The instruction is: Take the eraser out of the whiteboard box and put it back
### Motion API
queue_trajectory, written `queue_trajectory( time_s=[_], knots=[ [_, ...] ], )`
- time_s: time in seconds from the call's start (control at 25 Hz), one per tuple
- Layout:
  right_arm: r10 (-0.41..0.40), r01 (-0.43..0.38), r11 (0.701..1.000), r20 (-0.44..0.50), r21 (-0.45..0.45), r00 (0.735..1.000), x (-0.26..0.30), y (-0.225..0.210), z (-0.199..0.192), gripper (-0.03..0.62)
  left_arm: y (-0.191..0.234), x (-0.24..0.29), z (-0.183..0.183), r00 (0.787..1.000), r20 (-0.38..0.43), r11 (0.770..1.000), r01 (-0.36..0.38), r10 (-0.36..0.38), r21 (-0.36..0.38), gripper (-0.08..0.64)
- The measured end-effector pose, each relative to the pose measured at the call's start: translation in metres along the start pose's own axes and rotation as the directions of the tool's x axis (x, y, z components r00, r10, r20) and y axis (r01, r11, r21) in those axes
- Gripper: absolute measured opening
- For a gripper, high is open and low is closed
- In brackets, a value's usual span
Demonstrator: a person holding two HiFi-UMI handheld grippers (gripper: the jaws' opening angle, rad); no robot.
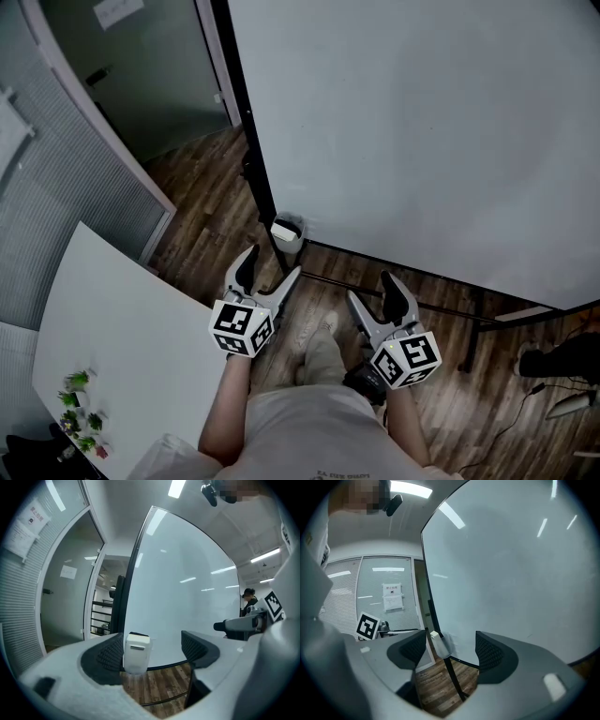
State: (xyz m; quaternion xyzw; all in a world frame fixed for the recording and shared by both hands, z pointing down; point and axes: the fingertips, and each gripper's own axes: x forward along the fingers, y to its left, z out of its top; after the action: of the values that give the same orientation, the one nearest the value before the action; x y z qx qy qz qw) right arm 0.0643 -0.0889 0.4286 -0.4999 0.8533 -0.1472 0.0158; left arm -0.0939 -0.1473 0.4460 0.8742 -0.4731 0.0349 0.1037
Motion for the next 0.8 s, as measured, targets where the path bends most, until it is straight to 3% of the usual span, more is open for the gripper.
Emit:
queue_trajectory(
  time_s=[0.8],
  knots=[
    [-0.015, 0.017, 1.0, -0.064, 0.023, 0.998, 0.031, -0.019, -0.017, 0.325, 0.034, 0.039, -0.012, 0.999, -0.037, 1.0, -0.028, 0.028, -0.012, 0.348]
  ],
)
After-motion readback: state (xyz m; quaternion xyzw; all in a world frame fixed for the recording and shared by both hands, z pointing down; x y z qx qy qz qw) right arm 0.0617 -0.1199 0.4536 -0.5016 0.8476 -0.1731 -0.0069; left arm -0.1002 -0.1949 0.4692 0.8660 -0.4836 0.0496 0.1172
